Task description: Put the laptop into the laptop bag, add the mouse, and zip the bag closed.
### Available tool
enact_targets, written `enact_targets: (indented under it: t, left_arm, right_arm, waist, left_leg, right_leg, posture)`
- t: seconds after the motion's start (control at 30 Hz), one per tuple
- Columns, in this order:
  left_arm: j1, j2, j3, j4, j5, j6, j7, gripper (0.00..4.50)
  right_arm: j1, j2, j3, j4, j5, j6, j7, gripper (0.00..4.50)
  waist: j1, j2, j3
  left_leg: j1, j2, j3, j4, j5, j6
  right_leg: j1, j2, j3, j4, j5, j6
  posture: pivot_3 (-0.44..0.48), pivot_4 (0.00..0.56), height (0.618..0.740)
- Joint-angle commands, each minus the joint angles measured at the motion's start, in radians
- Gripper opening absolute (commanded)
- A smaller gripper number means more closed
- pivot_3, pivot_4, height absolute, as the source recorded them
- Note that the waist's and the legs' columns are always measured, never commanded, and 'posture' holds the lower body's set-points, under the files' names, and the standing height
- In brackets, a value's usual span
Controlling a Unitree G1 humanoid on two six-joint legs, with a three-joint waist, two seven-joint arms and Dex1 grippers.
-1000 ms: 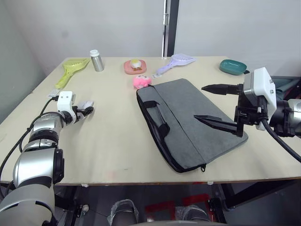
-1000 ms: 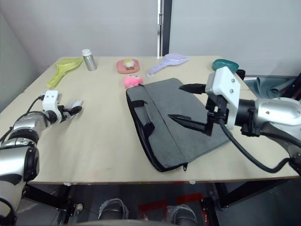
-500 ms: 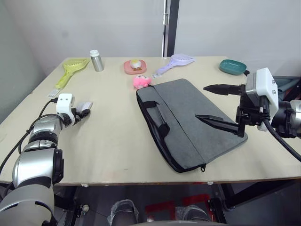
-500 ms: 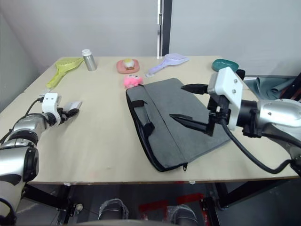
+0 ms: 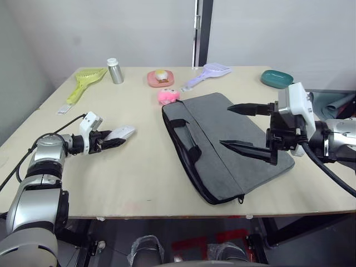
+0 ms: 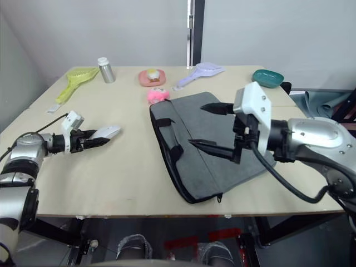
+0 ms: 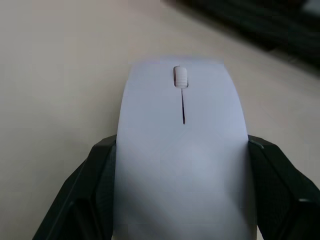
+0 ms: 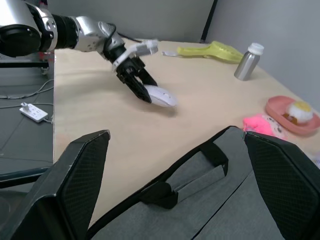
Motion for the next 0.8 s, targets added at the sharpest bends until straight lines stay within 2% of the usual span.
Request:
enact_targets:
  t: [0.03, 0.17, 0.3, 0.47, 0.57, 0.73, 0.8]
  left_arm:
    - [0.098, 0.091, -0.057, -0.280, -0.095, 0.097, -0.139, 2.85]
    - [0.180, 0.133, -0.107, -0.455, -0.150, 0.083, -0.139, 2.85]
    - [0.193, 0.096, -0.125, -0.548, -0.162, 0.066, -0.125, 2.85]
    - [0.204, 0.039, -0.118, -0.578, -0.160, 0.009, -0.085, 2.85]
    - [0.217, 0.011, -0.114, -0.565, -0.138, -0.076, -0.062, 2.85]
    - [0.223, 0.000, -0.109, -0.534, -0.134, -0.123, -0.038, 2.85]
    - [0.222, 0.001, -0.108, -0.520, -0.132, -0.134, -0.035, 2.85]
  right_arm:
    - [-0.065, 0.062, 0.093, 0.029, 0.050, 0.133, -0.171, 4.50]
    - [-0.145, 0.223, 0.200, 0.113, 0.061, 0.310, -0.420, 4.50]
    - [-0.176, 0.390, 0.281, 0.206, -0.034, 0.411, -0.588, 4.50]
    - [-0.192, 0.525, 0.350, 0.237, -0.119, 0.475, -0.638, 4.50]
    - [-0.191, 0.567, 0.400, 0.275, -0.203, 0.478, -0.636, 4.50]
    - [-0.195, 0.631, 0.469, 0.325, -0.300, 0.469, -0.594, 4.50]
    - [-0.202, 0.625, 0.522, 0.357, -0.368, 0.439, -0.571, 3.95]
  waist:
    - [-0.009, 0.001, 0.000]
    - [-0.002, 0.004, 0.002]
    - [0.007, 0.004, 0.002]
    - [0.005, 0.004, 0.002]
    - [0.000, 0.004, 0.002]
    - [0.000, 0.004, 0.002]
    - [-0.002, 0.004, 0.002]
  left_leg:
    - [0.001, 0.000, 0.000, -0.001, 0.000, 0.000]
    - [0.001, 0.000, 0.000, -0.004, 0.000, -0.002]
    - [-0.002, 0.000, 0.000, -0.004, 0.001, -0.003]
    - [-0.004, 0.000, 0.000, -0.005, 0.001, -0.005]
    - [-0.004, 0.000, -0.001, -0.006, 0.003, -0.008]
    - [-0.003, 0.000, -0.001, -0.006, 0.003, -0.009]
    - [-0.001, 0.000, 0.000, -0.006, 0.003, -0.009]
  right_leg:
    - [0.000, 0.000, 0.000, 0.000, 0.000, 0.000]
    - [-0.003, 0.001, 0.000, 0.001, -0.001, -0.001]
    - [-0.005, 0.001, 0.000, 0.001, -0.001, -0.001]
    - [-0.006, 0.001, -0.001, -0.001, -0.002, -0.001]
    - [-0.006, 0.002, -0.001, -0.001, -0.002, -0.002]
    - [-0.006, 0.002, -0.001, 0.000, -0.002, -0.001]
    - [-0.005, 0.002, 0.000, 0.000, -0.002, -0.001]
  posture:
    - [0.000, 0.150, 0.740]
    - [0.000, 0.150, 0.740]
    - [0.000, 0.150, 0.740]
    - [0.000, 0.150, 0.740]
    - [0.000, 0.150, 0.740]
    - [0.000, 0.150, 0.740]
    - [0.000, 0.150, 0.740]
